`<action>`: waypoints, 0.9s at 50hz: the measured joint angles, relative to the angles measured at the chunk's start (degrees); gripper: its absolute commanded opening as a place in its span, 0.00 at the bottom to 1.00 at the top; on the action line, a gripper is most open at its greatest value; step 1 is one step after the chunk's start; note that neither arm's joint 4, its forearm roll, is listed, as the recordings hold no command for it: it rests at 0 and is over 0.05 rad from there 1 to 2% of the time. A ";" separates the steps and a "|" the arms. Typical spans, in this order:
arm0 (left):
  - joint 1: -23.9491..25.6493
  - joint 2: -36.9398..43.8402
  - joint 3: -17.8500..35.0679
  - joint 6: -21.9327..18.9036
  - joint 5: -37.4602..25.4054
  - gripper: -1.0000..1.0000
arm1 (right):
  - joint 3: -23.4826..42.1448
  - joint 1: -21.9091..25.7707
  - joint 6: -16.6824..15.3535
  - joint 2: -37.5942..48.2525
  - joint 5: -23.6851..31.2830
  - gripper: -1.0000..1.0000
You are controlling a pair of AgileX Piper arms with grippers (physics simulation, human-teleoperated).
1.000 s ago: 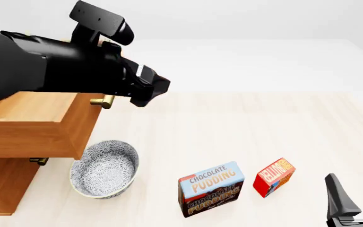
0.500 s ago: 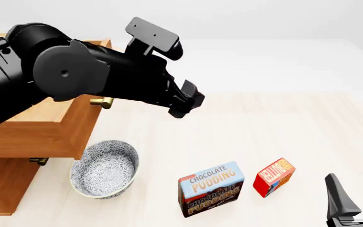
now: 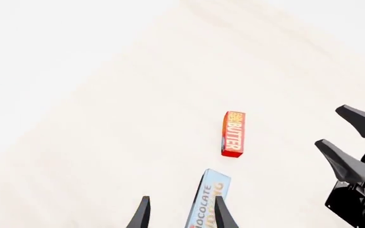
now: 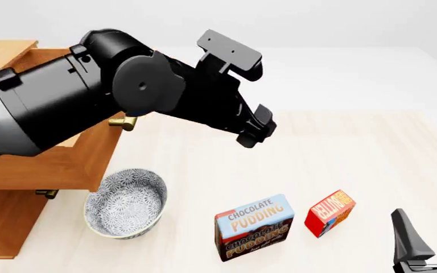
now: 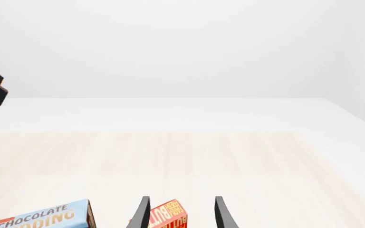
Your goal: Put the butter at the back in the top drawer of the cabinet and close it.
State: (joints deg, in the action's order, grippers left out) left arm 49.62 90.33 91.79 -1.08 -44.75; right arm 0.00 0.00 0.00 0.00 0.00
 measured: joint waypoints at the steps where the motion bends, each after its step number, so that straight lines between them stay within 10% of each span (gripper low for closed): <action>1: 0.11 0.31 0.36 -0.03 -0.09 1.00 | 0.00 0.00 0.00 0.00 0.00 1.00; 45: 6.25 15.73 14.67 -0.99 -6.20 1.00 | 0.00 0.00 0.00 0.00 0.00 1.00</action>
State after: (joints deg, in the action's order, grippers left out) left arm 55.87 106.07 106.46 -2.07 -50.94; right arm 0.00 0.00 0.00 0.00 0.00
